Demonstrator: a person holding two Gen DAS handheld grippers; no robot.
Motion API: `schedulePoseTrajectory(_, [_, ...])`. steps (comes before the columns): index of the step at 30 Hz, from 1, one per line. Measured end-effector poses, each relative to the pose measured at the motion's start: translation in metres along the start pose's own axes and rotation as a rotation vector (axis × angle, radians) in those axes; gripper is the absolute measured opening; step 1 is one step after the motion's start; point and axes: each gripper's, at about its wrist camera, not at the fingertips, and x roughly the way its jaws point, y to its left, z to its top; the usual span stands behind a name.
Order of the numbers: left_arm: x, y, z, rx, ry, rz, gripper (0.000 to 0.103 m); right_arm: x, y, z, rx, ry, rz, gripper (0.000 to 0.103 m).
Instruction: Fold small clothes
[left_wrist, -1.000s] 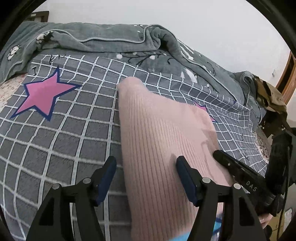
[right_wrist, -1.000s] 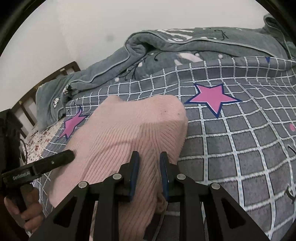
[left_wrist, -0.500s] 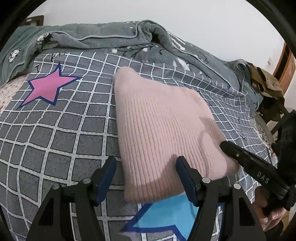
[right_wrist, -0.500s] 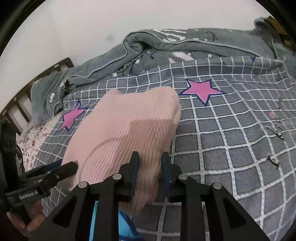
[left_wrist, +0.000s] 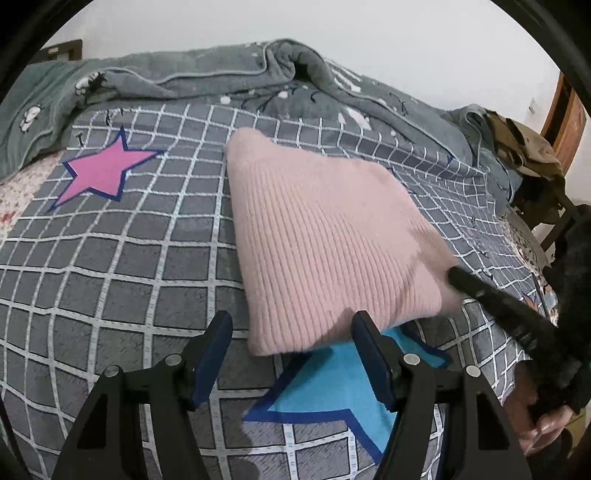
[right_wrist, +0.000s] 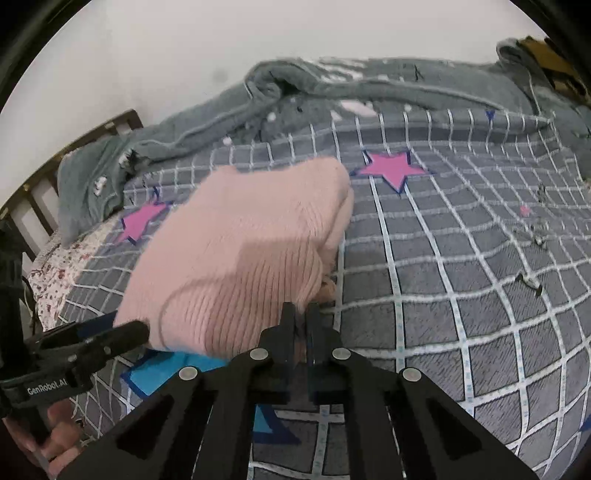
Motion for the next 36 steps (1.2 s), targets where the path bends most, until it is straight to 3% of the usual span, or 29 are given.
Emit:
schedulePoseTrajectory(3, [-0.003,0.003,-0.002,-0.022,-0.012,-0.008,0.065,-0.013,-0.015,0.002,0.069,-0.048,0.042,0.004])
schedulePoseTrajectory(9, [-0.008,0.003,-0.003,-0.056,-0.008,0.023,0.065,0.012,-0.015,-0.004,0.064,0.073,0.041,0.007])
schedulePoseTrajectory(22, [-0.059,-0.008,-0.004,-0.098,-0.027,0.06,0.065,-0.057,-0.001,-0.001,-0.022,0.001,0.055,0.008])
schedulePoseTrajectory(36, [-0.097,-0.006,-0.008,-0.104,-0.059,0.075,0.065,-0.087,0.005,-0.003,-0.031,0.001,0.055,0.011])
